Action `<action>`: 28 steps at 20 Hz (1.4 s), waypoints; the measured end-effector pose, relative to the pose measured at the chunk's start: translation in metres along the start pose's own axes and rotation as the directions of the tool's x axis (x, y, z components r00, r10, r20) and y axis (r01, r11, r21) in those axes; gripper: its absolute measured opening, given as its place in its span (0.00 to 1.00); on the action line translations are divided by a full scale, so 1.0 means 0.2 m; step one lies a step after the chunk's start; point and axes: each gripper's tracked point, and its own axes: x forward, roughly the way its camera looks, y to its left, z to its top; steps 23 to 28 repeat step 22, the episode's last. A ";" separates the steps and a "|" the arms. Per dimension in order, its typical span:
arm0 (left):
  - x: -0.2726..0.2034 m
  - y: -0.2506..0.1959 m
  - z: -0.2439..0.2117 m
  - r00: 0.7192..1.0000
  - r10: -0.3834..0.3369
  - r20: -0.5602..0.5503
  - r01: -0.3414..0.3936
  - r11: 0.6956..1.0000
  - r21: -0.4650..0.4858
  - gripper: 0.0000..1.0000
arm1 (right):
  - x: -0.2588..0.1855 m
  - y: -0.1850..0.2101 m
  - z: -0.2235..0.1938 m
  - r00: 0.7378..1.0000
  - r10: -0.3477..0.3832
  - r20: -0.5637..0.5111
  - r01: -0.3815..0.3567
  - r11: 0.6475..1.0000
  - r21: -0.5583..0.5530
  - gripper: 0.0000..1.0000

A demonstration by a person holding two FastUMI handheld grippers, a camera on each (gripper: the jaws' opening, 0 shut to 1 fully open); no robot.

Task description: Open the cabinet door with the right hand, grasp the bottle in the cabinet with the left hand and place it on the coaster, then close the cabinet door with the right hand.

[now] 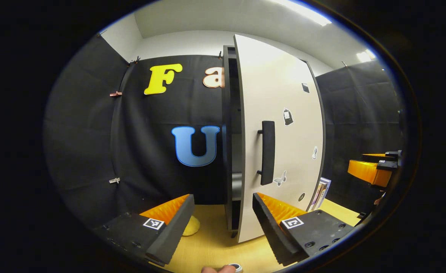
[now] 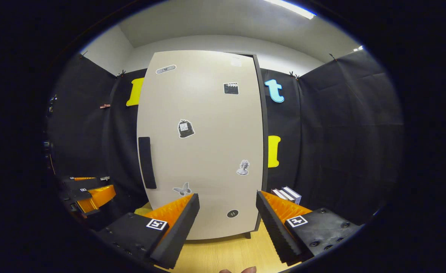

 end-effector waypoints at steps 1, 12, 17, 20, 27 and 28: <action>0.00 0.00 0.00 1.000 0.000 0.000 0.000 1.000 -0.001 0.97 | 0.00 0.00 0.00 1.000 -0.002 -0.002 0.002 1.000 -0.005 0.98; 0.00 0.00 0.00 1.000 0.002 0.001 -0.002 1.000 -0.015 0.97 | 0.01 0.02 0.00 1.000 0.002 -0.005 -0.002 1.000 -0.025 0.98; 0.00 0.00 0.00 1.000 0.005 0.003 -0.005 1.000 -0.019 0.96 | 0.00 0.02 0.00 1.000 0.002 -0.001 -0.002 1.000 -0.028 0.98; -0.02 0.00 0.00 1.000 0.004 0.005 -0.004 1.000 -0.019 0.96 | -0.01 0.02 0.00 1.000 0.001 -0.003 -0.001 1.000 -0.031 0.98; -0.02 0.00 0.00 1.000 0.005 0.004 -0.005 1.000 -0.019 0.96 | -0.01 0.02 0.00 1.000 0.002 -0.002 -0.002 1.000 -0.028 0.98; -0.02 0.00 0.00 1.000 0.005 0.004 -0.005 1.000 -0.019 0.96 | -0.01 0.02 0.00 1.000 0.002 -0.002 -0.002 1.000 -0.028 0.98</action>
